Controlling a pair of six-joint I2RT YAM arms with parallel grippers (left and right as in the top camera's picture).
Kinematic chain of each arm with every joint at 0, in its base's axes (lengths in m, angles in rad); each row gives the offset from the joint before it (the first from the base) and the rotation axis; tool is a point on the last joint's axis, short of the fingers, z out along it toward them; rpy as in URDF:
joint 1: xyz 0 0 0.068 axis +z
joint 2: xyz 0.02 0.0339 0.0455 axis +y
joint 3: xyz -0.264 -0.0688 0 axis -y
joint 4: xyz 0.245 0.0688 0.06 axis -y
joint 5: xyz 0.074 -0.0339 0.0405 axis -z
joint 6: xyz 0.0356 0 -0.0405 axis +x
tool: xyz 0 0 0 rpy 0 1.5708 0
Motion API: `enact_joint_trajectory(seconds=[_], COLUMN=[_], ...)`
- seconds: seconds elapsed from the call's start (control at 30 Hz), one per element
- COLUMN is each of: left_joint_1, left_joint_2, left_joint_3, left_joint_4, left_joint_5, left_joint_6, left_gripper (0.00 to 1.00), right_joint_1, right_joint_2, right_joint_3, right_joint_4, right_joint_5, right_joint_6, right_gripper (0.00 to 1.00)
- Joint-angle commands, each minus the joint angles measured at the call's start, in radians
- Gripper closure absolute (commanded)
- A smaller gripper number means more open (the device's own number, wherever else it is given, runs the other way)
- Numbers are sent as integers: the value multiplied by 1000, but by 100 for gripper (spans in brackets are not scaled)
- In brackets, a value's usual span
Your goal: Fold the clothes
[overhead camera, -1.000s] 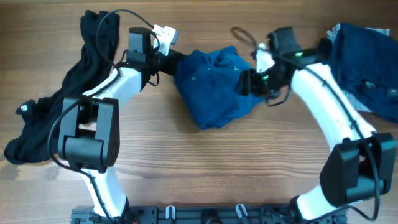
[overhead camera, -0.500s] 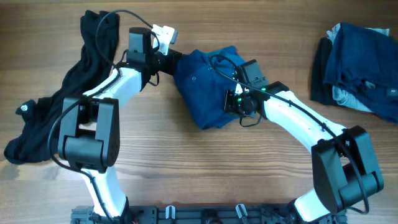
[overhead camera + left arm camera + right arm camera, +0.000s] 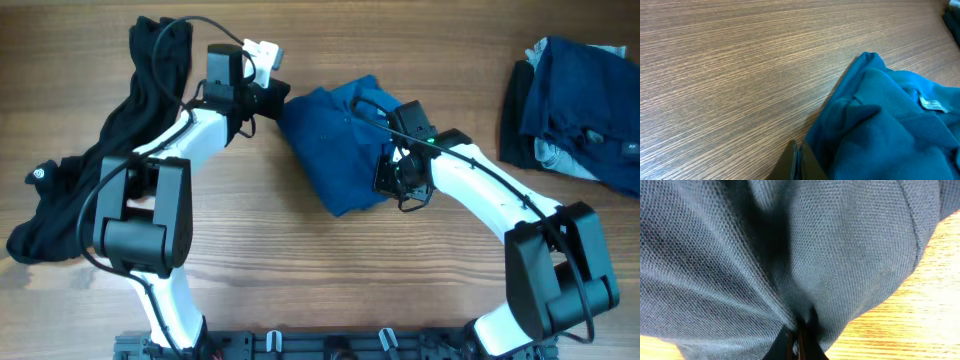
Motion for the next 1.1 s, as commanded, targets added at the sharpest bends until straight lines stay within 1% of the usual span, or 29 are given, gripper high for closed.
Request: enact_joint_trajectory(seconds=[0.0, 0.03, 0.07, 0.1, 0.13, 0.17, 0.2, 0.23, 0.3, 0.4, 0.43, 0.53, 0.6, 0.7, 0.8, 0.9, 0.97, 1.07], left_joint_1=[-3, -3, -1, 0, 4, 8, 12, 14, 14, 11, 11, 11, 11, 11, 11, 11, 11, 11], left_joint_2=[-6, -13, -26, -45, -74, -107, -135, -180, -240, -296, -304, -310, -310, -310, -310, -310, -310, -310], left_joint_3=[6, 6, 6, 6, 6, 6, 6, 6, 6, 6, 6, 6, 6, 6, 6, 6, 6, 6], left_joint_4=[4, 2, -6, -21, -43, -72, -100, -153, -245, -367, -399, -491, -543, -615, -651, -676, -684, -694], left_joint_5=[-47, -49, -49, -50, -53, -60, -65, -65, -64, -64, -64, -63, -60, -60, -60, -60, -60, -60], left_joint_6=[-6, -6, -6, -6, -6, -6, -6, -7, -7, -13, -35, -98, -108, -108, -108, -108, -108, -108], left_gripper=[94, 71, 48, 27, 2, 0, 0, 0, 0, 0, 0, 0, 0, 0, 0, 0, 0, 0], right_joint_1=[-6, -7, -11, -22, -44, -63, -85, -127, -195, -269, -289, -316, -316, -317, -318, -318, -318, -318], right_joint_2=[-18, -26, -38, -57, -83, -99, -113, -122, -120, -97, -75, 10, 64, 172, 232, 299, 322, 324], right_joint_3=[-5, 5, 19, 40, 66, 84, 103, 134, 157, 156, 156, 156, 156, 156, 156, 156, 156, 156], right_joint_4=[-8, -11, -16, -24, -28, -26, -23, -9, 63, 209, 270, 406, 438, 461, 469, 468, 441, 338], right_joint_5=[40, 40, 40, 40, 40, 40, 40, 27, -26, -76, -98, -181, -233, -341, -361, -404, -411, -414], right_joint_6=[-42, -69, -93, -132, -192, -236, -280, -365, -505, -629, -671, -741, -760, -763, -751, -695, -647, -558], right_gripper=[80, 69, 64, 61, 38, 17, 4, 0, 0, 0, 0, 0, 0, 0, 0, 0, 0, 1])
